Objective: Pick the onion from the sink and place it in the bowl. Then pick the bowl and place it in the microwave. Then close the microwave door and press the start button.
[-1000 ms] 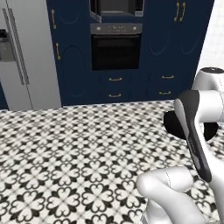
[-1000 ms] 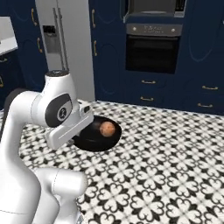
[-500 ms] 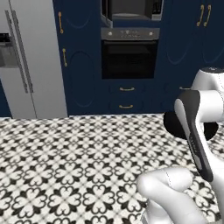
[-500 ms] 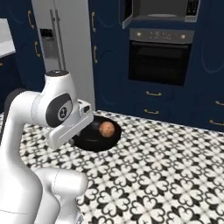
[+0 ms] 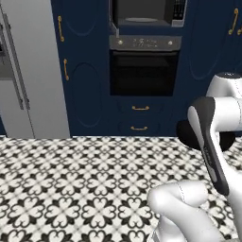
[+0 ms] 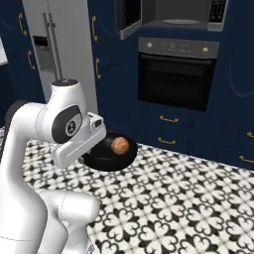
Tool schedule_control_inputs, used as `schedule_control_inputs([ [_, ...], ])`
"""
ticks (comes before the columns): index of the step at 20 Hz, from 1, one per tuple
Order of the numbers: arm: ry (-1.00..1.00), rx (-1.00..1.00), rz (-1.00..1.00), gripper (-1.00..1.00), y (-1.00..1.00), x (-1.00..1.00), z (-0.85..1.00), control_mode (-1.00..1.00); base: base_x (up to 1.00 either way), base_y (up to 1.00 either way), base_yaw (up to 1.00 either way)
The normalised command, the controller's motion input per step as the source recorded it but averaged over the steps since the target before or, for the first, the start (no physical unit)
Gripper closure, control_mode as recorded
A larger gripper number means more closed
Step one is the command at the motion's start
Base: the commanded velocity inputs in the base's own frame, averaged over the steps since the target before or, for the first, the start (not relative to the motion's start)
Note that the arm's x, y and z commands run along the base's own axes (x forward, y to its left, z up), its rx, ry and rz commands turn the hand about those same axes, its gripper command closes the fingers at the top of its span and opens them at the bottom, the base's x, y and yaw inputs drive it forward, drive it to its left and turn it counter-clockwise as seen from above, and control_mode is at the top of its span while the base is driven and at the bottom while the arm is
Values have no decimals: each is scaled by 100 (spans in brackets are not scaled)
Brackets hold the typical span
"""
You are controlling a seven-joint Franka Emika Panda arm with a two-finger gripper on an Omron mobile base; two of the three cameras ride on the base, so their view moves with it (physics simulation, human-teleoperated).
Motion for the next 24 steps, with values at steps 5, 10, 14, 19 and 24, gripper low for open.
schedule_control_inputs([
  [5, 0, 0, 0, 100, 0, 0, 0, 100, 58, -51, 14],
  [10, 0, 0, 0, 100, 0, 0, 0, 100, 76, -40, 8],
  [14, 0, 0, 0, 100, 0, 0, 0, 100, 85, -38, 9],
  [19, 0, 0, 0, 100, 0, 0, 0, 100, 91, -31, 10],
  [24, 0, 0, 0, 100, 0, 0, 0, 100, 86, -35, 10],
])
